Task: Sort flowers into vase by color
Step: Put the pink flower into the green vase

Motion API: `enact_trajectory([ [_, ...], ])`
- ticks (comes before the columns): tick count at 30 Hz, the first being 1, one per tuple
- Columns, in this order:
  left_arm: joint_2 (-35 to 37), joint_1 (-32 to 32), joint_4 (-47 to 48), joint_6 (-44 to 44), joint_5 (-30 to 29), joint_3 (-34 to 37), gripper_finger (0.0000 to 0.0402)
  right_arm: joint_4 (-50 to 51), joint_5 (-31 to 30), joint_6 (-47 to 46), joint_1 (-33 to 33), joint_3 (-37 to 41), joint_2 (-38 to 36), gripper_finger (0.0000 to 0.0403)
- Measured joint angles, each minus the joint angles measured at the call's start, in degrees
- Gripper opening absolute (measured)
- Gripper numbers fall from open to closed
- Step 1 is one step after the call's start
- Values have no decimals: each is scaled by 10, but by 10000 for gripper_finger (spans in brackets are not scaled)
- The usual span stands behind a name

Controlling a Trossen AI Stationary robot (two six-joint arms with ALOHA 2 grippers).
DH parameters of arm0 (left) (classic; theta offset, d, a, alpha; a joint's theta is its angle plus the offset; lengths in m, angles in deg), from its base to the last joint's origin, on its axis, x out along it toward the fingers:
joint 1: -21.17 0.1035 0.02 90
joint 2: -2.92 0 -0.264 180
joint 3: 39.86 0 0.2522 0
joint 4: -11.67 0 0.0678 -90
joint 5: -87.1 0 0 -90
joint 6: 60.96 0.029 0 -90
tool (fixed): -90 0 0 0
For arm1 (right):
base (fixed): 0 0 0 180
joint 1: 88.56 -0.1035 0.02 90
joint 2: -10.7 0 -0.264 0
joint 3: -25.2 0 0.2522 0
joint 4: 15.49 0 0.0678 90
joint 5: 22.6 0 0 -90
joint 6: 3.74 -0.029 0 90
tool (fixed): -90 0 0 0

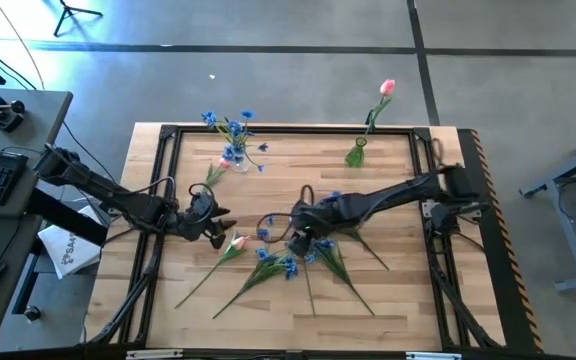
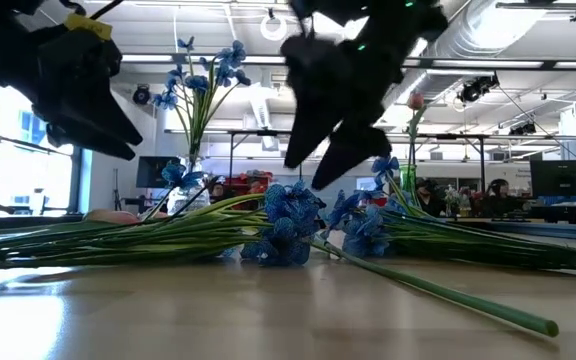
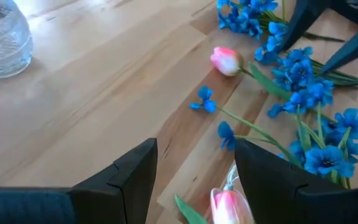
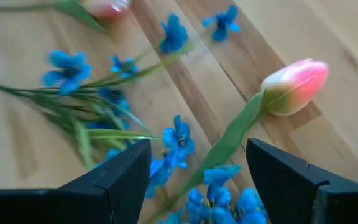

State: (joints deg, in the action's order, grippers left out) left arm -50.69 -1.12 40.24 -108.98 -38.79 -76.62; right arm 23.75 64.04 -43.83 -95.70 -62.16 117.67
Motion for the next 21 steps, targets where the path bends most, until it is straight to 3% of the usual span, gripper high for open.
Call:
enact_trajectory([
  [8,-44,-31,-40,-9,-24,0,201,119,-22,-1,4,-111,107,226],
  [21,-100,-34,-66,-9,-25,0,201,130,2,30,38,-121,136,75],
])
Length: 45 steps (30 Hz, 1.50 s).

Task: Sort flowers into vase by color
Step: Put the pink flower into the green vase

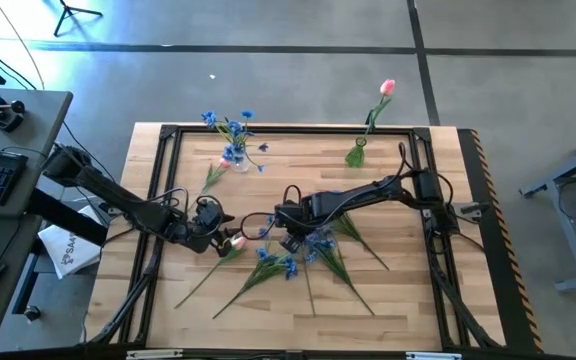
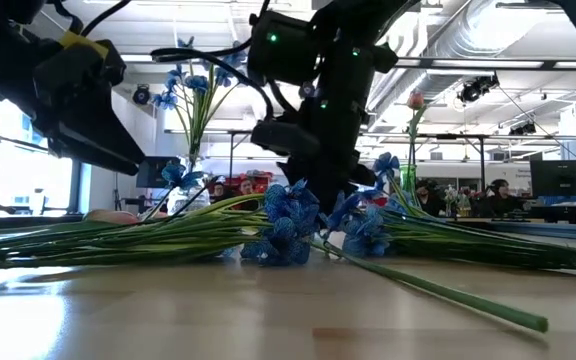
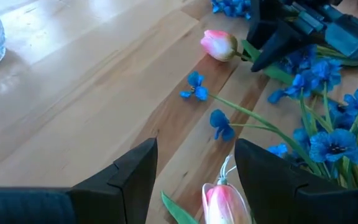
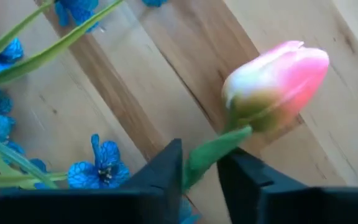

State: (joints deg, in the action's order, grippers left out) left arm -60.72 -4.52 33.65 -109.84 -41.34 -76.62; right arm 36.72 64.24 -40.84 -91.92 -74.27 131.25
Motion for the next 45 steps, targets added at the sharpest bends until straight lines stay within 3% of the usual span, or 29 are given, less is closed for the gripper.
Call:
enact_trajectory([
  [4,-2,0,0,2,0,0,201,1,-18,43,2,0,-3,11],
  [12,-2,0,-10,25,1,0,201,-55,-106,89,5,33,-97,4],
  [21,-2,0,-14,36,0,0,201,-408,-244,176,5,313,-402,2],
  [26,-2,0,-39,67,-8,0,201,-578,-334,318,5,443,-562,1],
  [31,-2,1,-75,104,-25,0,201,-707,-410,488,27,521,-677,1],
  [36,-2,1,-109,136,-49,0,201,-824,-412,583,85,560,-735,1],
  [45,-2,10,-126,151,-59,0,201,-855,-335,588,221,563,-725,1],
])
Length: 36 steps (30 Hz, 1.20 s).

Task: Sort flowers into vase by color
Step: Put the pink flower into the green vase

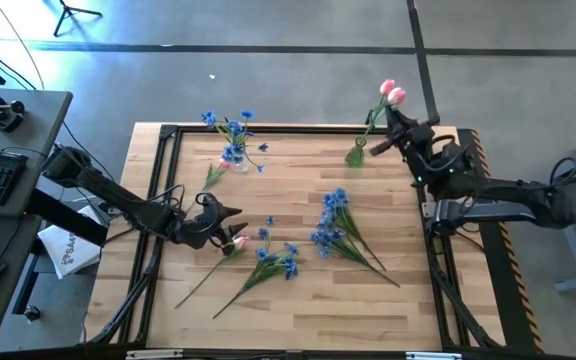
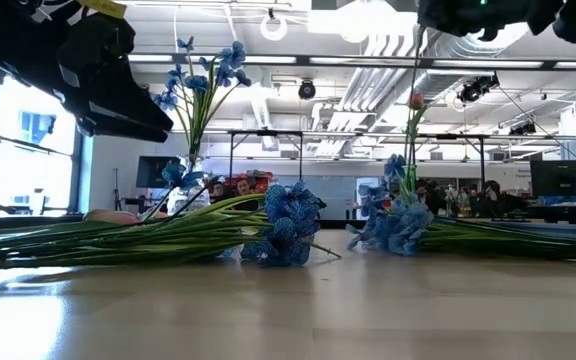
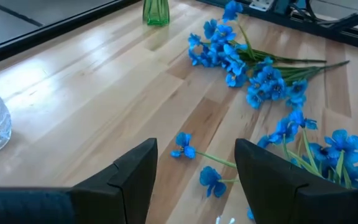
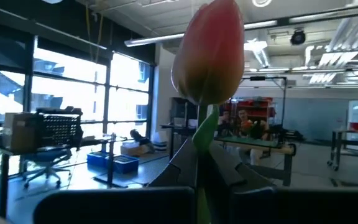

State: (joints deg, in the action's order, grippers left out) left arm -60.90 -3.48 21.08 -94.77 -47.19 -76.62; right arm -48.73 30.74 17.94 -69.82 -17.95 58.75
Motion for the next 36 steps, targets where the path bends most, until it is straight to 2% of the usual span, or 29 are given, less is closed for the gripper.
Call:
enact_trajectory([
  [10,0,1,0,0,0,0,201,-6,22,-25,72,0,6,0],
  [27,0,1,0,0,0,0,201,97,33,-113,80,0,57,3],
  [31,0,1,1,0,0,0,201,146,33,-148,80,0,56,31],
  [36,0,1,0,0,1,0,201,202,33,-180,80,-2,56,99],
])
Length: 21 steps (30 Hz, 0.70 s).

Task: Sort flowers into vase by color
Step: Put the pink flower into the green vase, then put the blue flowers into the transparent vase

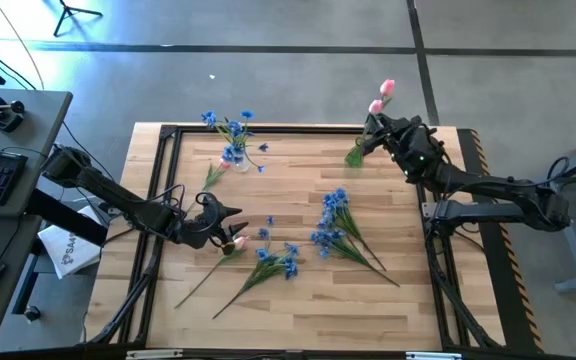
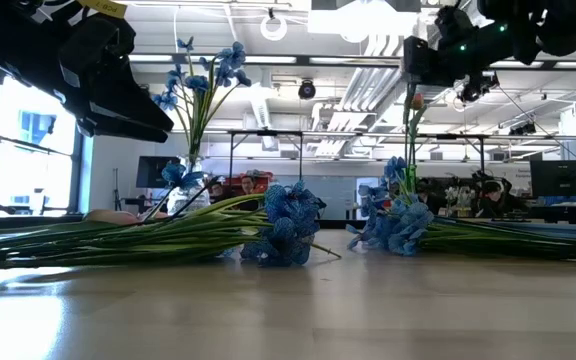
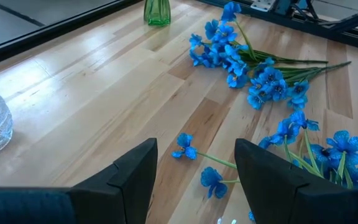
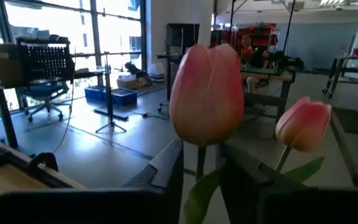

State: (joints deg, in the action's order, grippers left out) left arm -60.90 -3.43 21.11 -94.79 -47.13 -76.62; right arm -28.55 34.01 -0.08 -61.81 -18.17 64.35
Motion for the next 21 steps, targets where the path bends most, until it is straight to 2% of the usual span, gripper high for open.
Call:
enact_trajectory([
  [5,0,0,0,0,1,0,201,136,0,-30,0,-47,0,163],
  [10,0,0,0,0,2,0,201,316,0,-68,0,-126,0,201],
  [15,0,0,0,-2,2,0,201,487,0,-131,0,-208,0,216],
  [21,0,0,0,-2,2,0,201,642,16,-216,-1,-279,-1,212],
])
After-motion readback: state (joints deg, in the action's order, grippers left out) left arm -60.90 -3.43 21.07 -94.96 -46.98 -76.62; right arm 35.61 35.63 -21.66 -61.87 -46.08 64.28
